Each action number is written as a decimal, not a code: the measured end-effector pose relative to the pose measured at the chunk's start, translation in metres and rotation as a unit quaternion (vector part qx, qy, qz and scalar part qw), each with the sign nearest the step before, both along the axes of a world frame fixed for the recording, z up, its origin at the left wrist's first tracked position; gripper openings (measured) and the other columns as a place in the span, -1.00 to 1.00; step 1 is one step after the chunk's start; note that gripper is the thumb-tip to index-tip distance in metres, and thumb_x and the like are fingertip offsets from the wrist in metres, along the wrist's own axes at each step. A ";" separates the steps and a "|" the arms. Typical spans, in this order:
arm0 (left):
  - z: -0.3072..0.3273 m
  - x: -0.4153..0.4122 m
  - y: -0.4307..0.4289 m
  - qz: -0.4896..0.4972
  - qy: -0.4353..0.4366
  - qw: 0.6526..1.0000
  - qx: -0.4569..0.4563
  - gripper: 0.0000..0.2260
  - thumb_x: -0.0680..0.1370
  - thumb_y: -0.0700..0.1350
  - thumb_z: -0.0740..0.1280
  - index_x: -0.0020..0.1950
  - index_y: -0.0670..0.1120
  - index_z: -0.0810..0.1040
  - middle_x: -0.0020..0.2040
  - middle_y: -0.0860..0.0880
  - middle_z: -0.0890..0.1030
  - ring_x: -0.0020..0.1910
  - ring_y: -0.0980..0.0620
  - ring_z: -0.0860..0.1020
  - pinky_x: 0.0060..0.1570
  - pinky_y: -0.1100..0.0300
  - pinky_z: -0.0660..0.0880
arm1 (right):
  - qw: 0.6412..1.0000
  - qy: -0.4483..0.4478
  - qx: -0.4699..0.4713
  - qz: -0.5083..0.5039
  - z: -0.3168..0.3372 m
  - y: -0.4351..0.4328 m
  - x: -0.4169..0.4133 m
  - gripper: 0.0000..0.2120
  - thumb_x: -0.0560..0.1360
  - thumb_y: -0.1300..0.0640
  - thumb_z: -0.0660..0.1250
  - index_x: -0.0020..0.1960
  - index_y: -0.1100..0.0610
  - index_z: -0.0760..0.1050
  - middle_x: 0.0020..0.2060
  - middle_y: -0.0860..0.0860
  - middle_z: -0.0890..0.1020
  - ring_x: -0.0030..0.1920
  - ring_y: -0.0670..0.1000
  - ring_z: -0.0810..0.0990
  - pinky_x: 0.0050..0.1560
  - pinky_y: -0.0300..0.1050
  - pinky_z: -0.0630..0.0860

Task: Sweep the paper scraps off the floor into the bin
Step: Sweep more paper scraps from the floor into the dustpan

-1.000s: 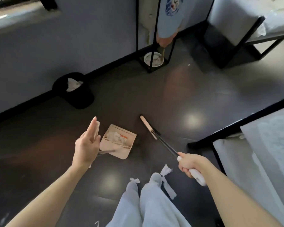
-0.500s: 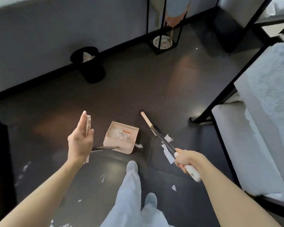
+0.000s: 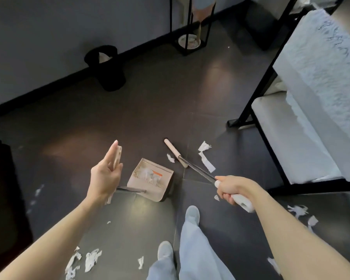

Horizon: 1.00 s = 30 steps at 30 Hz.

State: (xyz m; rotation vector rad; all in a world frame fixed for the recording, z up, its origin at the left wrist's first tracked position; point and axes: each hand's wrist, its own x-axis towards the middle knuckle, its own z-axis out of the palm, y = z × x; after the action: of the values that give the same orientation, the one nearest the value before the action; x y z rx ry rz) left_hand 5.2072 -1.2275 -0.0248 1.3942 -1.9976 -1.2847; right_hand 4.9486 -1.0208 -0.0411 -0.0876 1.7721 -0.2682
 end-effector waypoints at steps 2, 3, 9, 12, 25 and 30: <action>-0.004 0.014 0.010 -0.015 -0.001 1.000 -0.013 -0.42 0.55 -0.37 0.26 0.48 0.08 0.28 0.26 0.23 0.42 0.25 0.33 0.40 0.31 0.39 0.27 | 0.999 0.014 -0.022 -0.035 0.013 0.008 0.004 -0.34 0.46 0.38 0.12 0.47 -0.09 0.25 -0.37 0.03 0.40 -0.51 -0.11 0.26 -0.53 -0.31 0.26; -0.005 0.018 0.014 -0.021 -0.004 1.000 -0.016 -0.42 0.55 -0.38 0.27 0.48 0.07 0.28 0.26 0.21 0.43 0.24 0.31 0.42 0.28 0.44 0.27 | 0.998 0.020 -0.031 -0.056 0.018 0.010 0.005 -0.38 0.46 0.37 0.12 0.44 -0.08 0.29 -0.39 0.02 0.39 -0.51 -0.11 0.26 -0.53 -0.32 0.26; -0.022 0.009 0.010 -0.073 -0.030 0.996 -0.038 -0.40 0.54 -0.37 0.30 0.47 0.10 0.30 0.25 0.20 0.47 0.19 0.18 0.50 0.13 0.62 0.23 | 0.992 0.120 -0.044 -0.016 0.012 0.015 -0.008 -0.43 0.43 0.37 0.10 0.41 0.06 0.32 -0.23 0.14 0.47 -0.41 0.01 0.34 -0.35 -0.14 0.32; -0.035 -0.011 -0.001 -0.107 -0.043 0.992 -0.047 -0.38 0.54 -0.34 0.31 0.46 0.20 0.27 0.11 0.27 0.52 0.05 0.17 0.51 0.16 0.48 0.29 | 0.984 0.171 -0.026 0.040 -0.002 0.013 -0.026 -0.44 0.44 0.36 0.14 0.44 0.20 0.27 -0.27 0.11 0.50 -0.31 0.07 0.45 -0.24 -0.10 0.44; -0.052 -0.039 -0.056 -0.147 -0.034 0.986 -0.072 -0.39 0.53 -0.33 0.33 0.43 0.20 0.31 0.01 0.30 0.51 -0.08 0.17 0.50 0.07 0.57 0.27 | 0.992 -0.006 0.004 -0.123 -0.043 -0.011 -0.003 -0.30 0.44 0.33 0.13 0.52 -0.10 0.14 -0.37 0.07 0.49 -0.48 -0.05 0.33 -0.35 -0.21 0.37; -0.052 -0.036 -0.066 -0.167 -0.033 0.983 -0.066 -0.38 0.54 -0.29 0.32 0.45 0.23 0.26 0.00 0.14 0.49 -0.05 0.10 0.52 0.08 0.26 0.41 | 0.989 -0.008 0.024 -0.147 -0.030 -0.027 0.045 -0.26 0.41 0.31 0.19 0.49 -0.20 0.19 -0.46 0.02 0.53 -0.51 -0.07 0.37 -0.36 -0.23 0.39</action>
State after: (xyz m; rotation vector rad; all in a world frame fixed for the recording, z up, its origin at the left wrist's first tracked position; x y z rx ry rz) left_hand 5.1707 -1.2934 -0.0766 1.0855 -2.3914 -1.2214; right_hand 4.9932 -1.0475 -0.0713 0.2129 1.7719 -0.4370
